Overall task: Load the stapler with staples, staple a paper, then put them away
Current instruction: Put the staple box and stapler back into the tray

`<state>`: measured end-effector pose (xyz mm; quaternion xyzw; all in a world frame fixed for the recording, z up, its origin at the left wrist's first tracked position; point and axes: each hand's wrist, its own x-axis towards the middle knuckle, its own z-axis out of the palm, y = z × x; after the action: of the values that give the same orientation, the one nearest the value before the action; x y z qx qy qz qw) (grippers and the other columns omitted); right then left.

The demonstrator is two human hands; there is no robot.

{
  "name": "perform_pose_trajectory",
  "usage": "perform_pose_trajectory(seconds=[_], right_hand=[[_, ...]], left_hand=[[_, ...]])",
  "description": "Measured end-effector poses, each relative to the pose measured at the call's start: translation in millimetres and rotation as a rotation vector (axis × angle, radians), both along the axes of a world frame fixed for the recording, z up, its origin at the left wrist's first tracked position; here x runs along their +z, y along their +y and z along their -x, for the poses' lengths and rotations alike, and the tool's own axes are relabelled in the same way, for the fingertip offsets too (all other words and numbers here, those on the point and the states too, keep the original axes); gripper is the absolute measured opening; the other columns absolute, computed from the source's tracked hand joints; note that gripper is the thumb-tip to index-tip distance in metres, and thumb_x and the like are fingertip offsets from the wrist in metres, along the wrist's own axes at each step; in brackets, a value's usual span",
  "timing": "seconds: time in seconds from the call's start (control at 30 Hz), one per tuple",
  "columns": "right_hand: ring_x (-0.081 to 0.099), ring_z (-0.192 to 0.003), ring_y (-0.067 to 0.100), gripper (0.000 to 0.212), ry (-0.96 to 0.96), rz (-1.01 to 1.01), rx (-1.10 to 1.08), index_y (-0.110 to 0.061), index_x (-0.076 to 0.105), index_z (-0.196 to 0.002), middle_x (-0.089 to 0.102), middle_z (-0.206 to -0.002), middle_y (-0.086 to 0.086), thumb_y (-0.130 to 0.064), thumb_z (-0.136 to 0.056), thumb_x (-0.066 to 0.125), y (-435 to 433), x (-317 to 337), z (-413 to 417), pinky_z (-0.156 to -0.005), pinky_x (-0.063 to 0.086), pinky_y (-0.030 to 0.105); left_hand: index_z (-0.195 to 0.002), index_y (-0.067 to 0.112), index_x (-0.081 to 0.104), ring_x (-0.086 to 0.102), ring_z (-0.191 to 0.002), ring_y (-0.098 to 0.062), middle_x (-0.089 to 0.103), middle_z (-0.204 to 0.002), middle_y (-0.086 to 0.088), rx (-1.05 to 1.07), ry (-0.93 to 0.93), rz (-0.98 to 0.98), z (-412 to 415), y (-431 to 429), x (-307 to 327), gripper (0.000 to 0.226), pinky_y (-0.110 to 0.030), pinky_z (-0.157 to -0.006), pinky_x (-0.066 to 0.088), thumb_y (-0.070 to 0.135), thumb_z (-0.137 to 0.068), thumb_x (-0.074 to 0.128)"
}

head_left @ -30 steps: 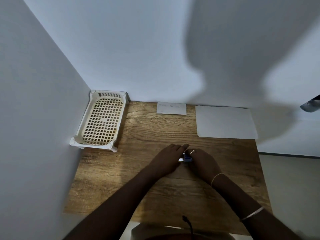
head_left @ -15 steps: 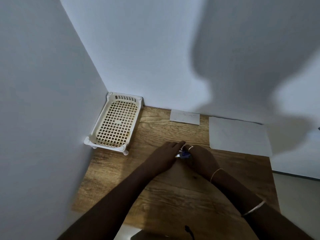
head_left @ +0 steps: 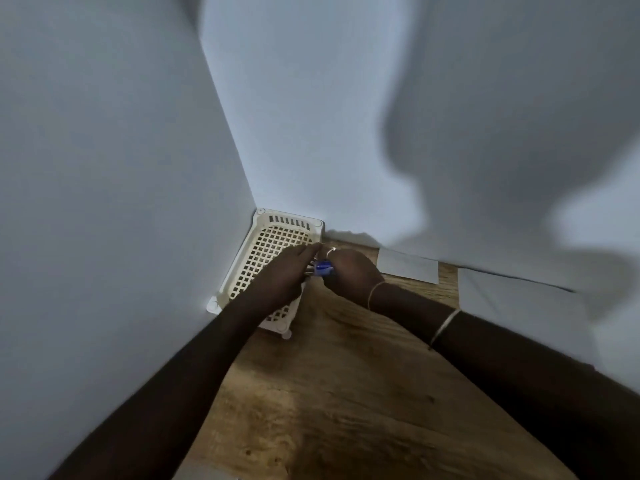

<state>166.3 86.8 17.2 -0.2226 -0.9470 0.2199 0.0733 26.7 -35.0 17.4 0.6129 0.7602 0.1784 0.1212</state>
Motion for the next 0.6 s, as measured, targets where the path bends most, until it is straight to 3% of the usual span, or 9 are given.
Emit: perform_pose_trajectory(seconds=[0.1, 0.23, 0.47, 0.6], right_hand=[[0.069, -0.088, 0.029, 0.016, -0.031, -0.003, 0.027, -0.017, 0.067, -0.1, 0.074, -0.098, 0.009, -0.015, -0.084, 0.065, 8, 5, 44, -0.067, 0.05, 0.032], [0.069, -0.092, 0.028, 0.023, -0.06, -0.025, 0.051, -0.018, 0.065, -0.106, 0.073, -0.101, 0.006, -0.012, -0.085, 0.06, 14, 2, 90, -0.069, 0.051, 0.033], [0.065, -0.111, 0.028, 0.033, -0.055, -0.011, 0.059, -0.018, 0.061, -0.121, 0.07, -0.12, 0.007, -0.01, -0.088, 0.058, 20, -17, 125, -0.086, 0.055, 0.038], [0.065, -0.113, 0.029, 0.035, -0.023, -0.034, 0.067, -0.015, 0.062, -0.123, 0.069, -0.122, 0.009, -0.01, -0.089, 0.06, 20, -23, 128, -0.088, 0.054, 0.039]], left_hand=[[-0.151, 0.009, 0.044, 0.055, -0.13, -0.034, 0.059, -0.142, -0.018, 0.047, -0.015, -0.008, 35, 3, 6, 0.08, -0.044, -0.108, 0.045, -0.015, -0.078, 0.067], [-0.144, 0.005, 0.05, 0.058, -0.126, -0.032, 0.063, -0.137, -0.016, 0.083, -0.041, 0.01, 69, 14, 11, 0.072, -0.038, -0.103, 0.046, -0.018, -0.077, 0.063], [-0.143, 0.002, 0.051, 0.057, -0.131, -0.031, 0.06, -0.141, -0.016, 0.092, -0.062, 0.029, 100, 25, -2, 0.063, -0.046, -0.109, 0.044, -0.016, -0.083, 0.056], [-0.141, -0.002, 0.052, 0.059, -0.127, -0.036, 0.062, -0.137, -0.021, 0.071, -0.083, -0.006, 101, 26, -13, 0.061, -0.049, -0.106, 0.046, -0.019, -0.082, 0.054]])
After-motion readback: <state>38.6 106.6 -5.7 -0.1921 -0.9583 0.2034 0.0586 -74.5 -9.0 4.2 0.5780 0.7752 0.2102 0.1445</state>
